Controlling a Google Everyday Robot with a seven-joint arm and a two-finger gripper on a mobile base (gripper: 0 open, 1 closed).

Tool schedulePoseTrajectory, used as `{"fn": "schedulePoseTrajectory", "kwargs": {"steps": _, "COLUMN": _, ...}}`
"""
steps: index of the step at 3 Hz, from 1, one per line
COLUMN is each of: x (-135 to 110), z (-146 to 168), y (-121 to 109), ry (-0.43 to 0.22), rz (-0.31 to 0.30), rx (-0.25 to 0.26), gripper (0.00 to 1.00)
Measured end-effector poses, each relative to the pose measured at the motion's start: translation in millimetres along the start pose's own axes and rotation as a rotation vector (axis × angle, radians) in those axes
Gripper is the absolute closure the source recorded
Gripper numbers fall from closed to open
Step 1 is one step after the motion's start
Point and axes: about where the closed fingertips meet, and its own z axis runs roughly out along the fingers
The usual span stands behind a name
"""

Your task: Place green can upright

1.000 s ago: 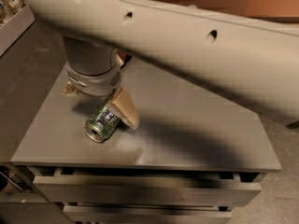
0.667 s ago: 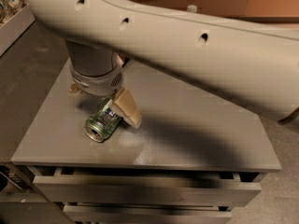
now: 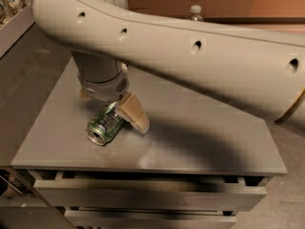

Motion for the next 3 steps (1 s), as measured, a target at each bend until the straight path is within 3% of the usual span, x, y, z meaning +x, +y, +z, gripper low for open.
{"fn": "schedulePoseTrajectory", "kwargs": {"steps": 2, "x": -3.5, "z": 6.4, "y": 13.7, "ry": 0.022, "rz": 0.023, "rx": -0.058, "gripper": 0.41}}
{"fn": "schedulePoseTrajectory", "kwargs": {"steps": 3, "x": -10.7, "z": 1.5, "y": 18.6, "ry": -0.008, "rz": 0.029, "rx": -0.069, "gripper": 0.65}}
